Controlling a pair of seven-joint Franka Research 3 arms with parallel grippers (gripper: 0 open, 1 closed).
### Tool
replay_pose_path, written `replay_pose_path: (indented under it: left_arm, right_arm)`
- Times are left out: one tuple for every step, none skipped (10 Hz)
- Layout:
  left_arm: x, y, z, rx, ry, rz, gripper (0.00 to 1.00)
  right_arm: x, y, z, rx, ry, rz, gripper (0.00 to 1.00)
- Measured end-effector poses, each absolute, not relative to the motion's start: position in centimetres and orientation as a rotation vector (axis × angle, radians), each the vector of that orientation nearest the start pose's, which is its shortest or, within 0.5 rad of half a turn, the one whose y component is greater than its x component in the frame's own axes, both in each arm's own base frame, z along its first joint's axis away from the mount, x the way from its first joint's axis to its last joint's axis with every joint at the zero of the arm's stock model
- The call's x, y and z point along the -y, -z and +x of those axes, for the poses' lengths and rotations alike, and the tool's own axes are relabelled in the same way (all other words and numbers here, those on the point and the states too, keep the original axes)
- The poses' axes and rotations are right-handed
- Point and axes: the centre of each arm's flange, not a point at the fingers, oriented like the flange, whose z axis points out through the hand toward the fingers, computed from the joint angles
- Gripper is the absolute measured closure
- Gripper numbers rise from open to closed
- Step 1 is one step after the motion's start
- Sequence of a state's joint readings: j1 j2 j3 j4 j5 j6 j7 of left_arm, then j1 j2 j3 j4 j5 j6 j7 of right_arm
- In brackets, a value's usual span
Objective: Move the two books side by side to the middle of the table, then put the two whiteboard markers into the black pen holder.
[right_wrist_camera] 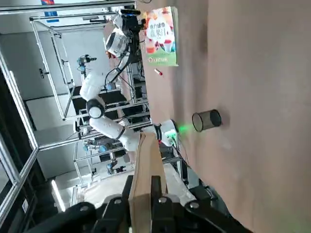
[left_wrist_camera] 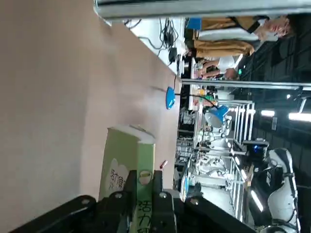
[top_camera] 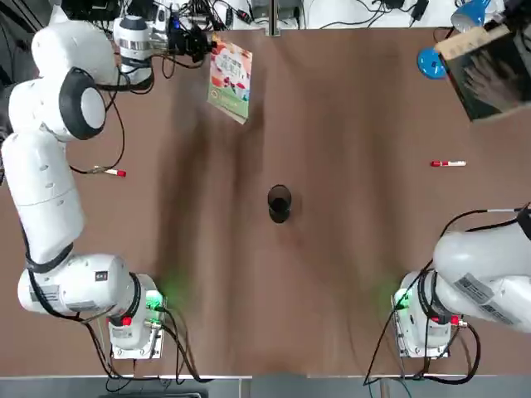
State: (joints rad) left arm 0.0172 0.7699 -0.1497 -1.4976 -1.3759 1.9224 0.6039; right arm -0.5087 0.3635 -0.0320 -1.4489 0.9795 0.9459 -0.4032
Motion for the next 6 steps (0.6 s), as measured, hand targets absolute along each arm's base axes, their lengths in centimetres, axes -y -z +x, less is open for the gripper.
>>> replay_pose_path:
  left_arm:
    - [15.9, -23.2, 69.5, -0.066, -0.005, 1.837, 0.84]
    - [17.6, -21.5, 68.9, -0.027, 0.003, 1.843, 0.84]
    - [19.3, -19.6, 68.3, -0.006, 0.01, 1.859, 0.84]
    - [20.9, -18.1, 67.8, -0.002, 0.011, 1.88, 0.84]
    - [22.4, -17.5, 67.5, -0.015, 0.001, 1.892, 0.84]
    - [23.7, -17.7, 67.3, -0.04, -0.014, 1.882, 0.84]
  right_arm:
    - [16.6, -50.7, 56.8, 0.076, -0.292, -1.916, 0.85]
    - [13.8, -50.8, 58.4, 0.069, -0.284, -1.924, 0.85]
    - [11.0, -50.9, 60.0, 0.043, -0.274, -1.932, 0.85]
    - [8.2, -50.9, 61.3, 0.022, -0.261, -1.955, 0.85]
    - [5.2, -50.8, 62.7, 0.016, -0.237, -1.982, 0.85]
    - [1.9, -50.6, 63.8, 0.018, -0.204, -2.008, 0.85]
